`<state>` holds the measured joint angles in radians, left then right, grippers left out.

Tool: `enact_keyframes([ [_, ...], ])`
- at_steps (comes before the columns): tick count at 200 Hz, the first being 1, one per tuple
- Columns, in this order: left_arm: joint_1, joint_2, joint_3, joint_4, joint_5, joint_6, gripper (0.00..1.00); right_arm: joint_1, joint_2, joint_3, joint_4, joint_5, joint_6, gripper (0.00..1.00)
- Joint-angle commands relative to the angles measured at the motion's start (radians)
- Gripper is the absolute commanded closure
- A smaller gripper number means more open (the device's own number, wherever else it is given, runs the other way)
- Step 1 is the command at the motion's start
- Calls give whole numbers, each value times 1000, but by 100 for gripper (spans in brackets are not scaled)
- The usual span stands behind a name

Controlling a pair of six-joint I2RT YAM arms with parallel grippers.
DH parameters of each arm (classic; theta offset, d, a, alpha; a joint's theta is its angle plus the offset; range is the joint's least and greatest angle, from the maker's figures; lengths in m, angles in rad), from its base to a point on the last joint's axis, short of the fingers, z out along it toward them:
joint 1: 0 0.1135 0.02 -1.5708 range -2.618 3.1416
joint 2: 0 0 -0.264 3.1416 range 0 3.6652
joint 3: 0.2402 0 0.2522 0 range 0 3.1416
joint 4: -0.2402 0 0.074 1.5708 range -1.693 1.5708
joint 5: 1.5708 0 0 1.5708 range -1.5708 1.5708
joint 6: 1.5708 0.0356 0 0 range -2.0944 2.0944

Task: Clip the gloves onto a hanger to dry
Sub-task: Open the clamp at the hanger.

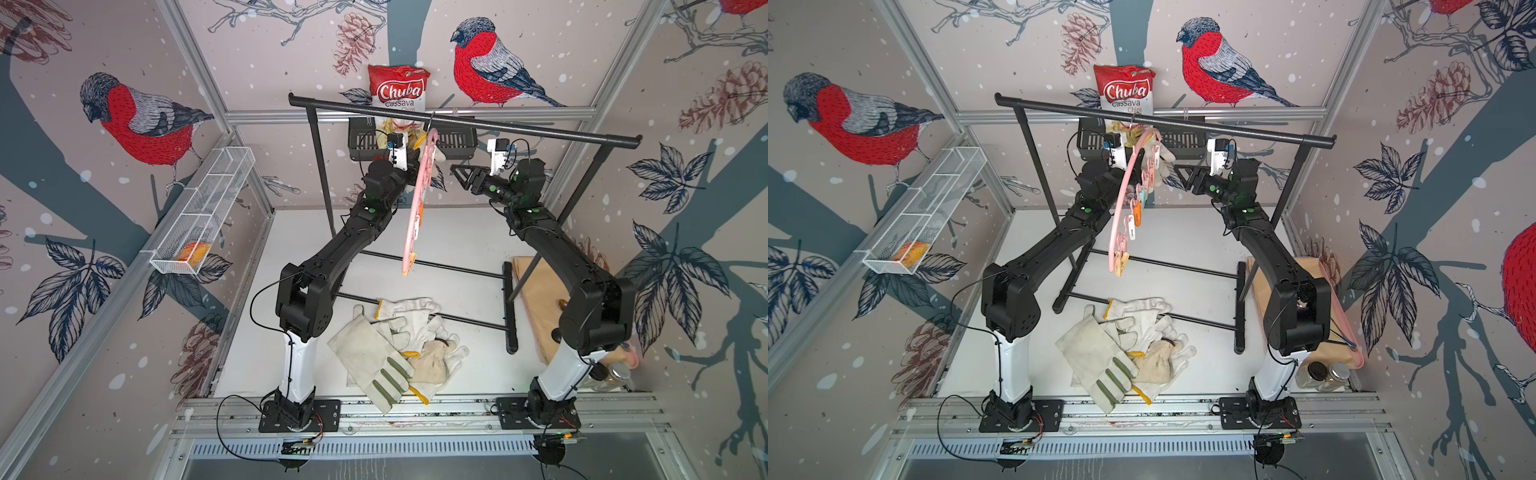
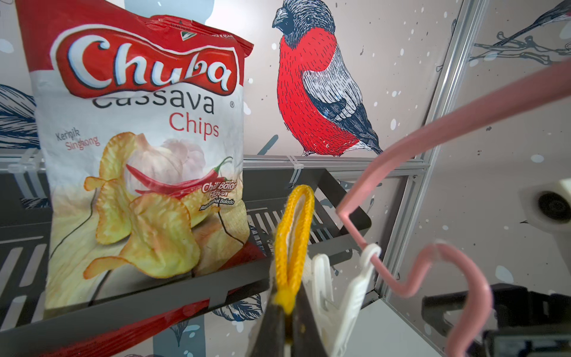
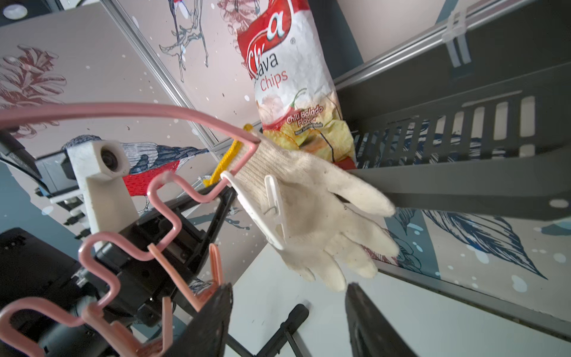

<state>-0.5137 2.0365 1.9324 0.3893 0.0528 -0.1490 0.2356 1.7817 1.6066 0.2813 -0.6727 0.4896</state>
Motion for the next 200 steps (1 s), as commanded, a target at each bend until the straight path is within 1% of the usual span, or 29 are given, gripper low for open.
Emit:
enact_keyframes([
  [1, 1, 0, 10, 5, 36, 11, 100, 4, 4, 13, -28, -64, -74, 35],
  [7, 0, -2, 8, 2, 39, 11, 100, 5, 4, 13, -28, -80, -81, 32],
  [18, -1, -7, 3, 0, 43, 10, 100, 7, 3, 15, -22, -107, -90, 29],
  [60, 1, -15, -3, 5, 56, -7, 100, 0, -2, 28, 1, -146, -105, 28],
  [81, 0, -16, -1, 10, 62, -14, 100, -11, -8, 30, -12, -132, -121, 28],
  [122, -1, -9, 2, 25, 76, -33, 100, -26, -39, -6, 7, -113, -111, 28],
  [174, -14, 11, 22, 27, 81, -23, 100, -25, -41, -25, -10, -101, -99, 28],
  [200, -14, 15, 22, 25, 76, -17, 100, -20, -47, -29, -69, -26, -83, 30],
])
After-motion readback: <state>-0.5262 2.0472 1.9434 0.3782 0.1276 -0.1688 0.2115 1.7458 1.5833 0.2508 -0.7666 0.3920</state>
